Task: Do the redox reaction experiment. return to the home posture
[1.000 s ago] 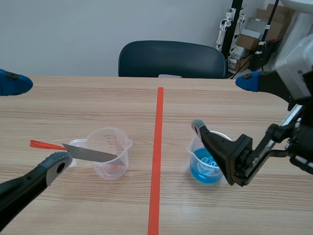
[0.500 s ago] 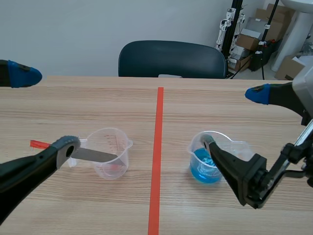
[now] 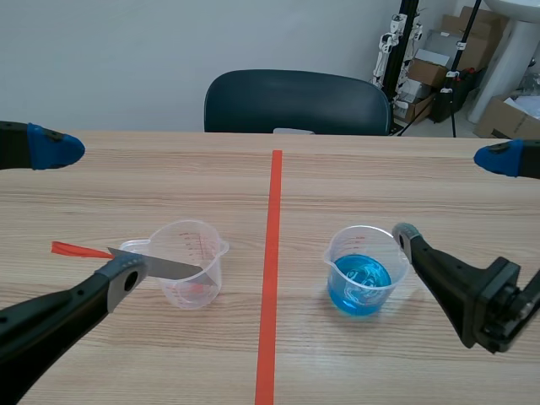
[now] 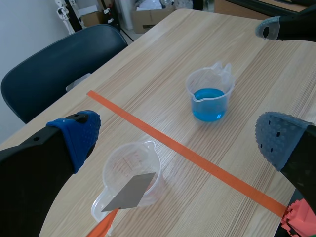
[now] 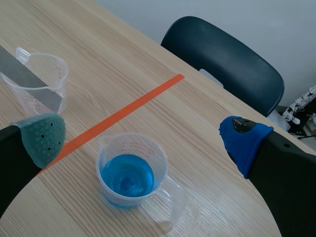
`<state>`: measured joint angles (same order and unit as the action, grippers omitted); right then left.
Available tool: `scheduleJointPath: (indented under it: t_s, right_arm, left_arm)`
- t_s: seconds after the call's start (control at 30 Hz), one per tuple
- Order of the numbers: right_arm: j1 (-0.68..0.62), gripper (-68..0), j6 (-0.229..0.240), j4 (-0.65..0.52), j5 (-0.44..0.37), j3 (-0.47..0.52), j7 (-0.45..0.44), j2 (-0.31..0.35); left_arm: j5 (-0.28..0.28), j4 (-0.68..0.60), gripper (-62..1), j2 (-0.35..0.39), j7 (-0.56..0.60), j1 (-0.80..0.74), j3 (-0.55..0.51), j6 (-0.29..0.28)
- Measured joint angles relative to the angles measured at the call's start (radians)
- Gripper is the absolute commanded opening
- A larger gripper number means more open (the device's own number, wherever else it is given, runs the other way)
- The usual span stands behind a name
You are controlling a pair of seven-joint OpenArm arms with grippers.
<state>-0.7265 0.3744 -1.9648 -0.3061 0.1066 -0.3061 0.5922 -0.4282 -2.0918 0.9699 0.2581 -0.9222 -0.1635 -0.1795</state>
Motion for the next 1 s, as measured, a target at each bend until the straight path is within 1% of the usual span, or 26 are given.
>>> scheduleJointPath:
  t_s: [0.07, 0.17, 0.37, 0.4, 0.47, 0.5, 0.67, 0.83, 0.9, 1.0]
  right_arm:
    - [0.0, 0.4, 0.001, 0.0, 0.0, 0.018, 0.0, -0.016]
    - [0.0, 0.4, 0.039, 0.0, 0.0, 0.038, 0.014, -0.029]
    - [0.0, 0.4, 0.038, 0.0, 0.001, 0.038, 0.023, -0.03]
    - [0.0, 0.4, 0.038, 0.0, 0.005, 0.038, 0.023, -0.03]
    - [0.0, 0.4, 0.038, 0.0, 0.011, 0.038, 0.023, -0.03]
    - [0.0, 0.4, 0.038, 0.0, 0.011, 0.038, 0.023, -0.03]
    - [0.0, 0.4, 0.038, 0.0, 0.011, 0.06, 0.018, -0.03]
    - [0.0, 0.4, 0.041, 0.0, 0.011, 0.063, 0.018, -0.03]
    - [0.0, 0.4, 0.041, 0.0, 0.011, 0.063, 0.018, -0.03]
    - [0.0, 0.4, 0.041, 0.0, 0.011, 0.063, 0.018, -0.03]
  left_arm:
    - [0.0, 0.0, 1.4, 0.0, -0.004, 0.0, 0.0, 0.0]
    - [0.0, 0.012, 1.4, 0.0, -0.003, 0.0, 0.0, 0.0]
    - [0.0, 0.118, 1.4, 0.0, 0.002, 0.022, 0.011, -0.001]
    - [0.0, 0.135, 1.4, 0.0, 0.002, 0.037, 0.02, -0.009]
    - [0.0, 0.158, 1.4, 0.0, 0.0, 0.067, 0.04, -0.042]
    - [0.0, 0.162, 1.4, 0.0, 0.0, 0.08, 0.052, -0.054]
    - [0.002, 0.164, 1.4, 0.0, -0.002, 0.13, 0.11, -0.053]
    - [0.004, 0.175, 1.4, 0.0, -0.01, 0.161, 0.113, -0.05]
    - [0.004, 0.175, 1.4, 0.0, -0.042, 0.172, 0.113, -0.05]
    - [0.004, 0.176, 1.4, 0.0, -0.045, 0.174, 0.113, -0.05]
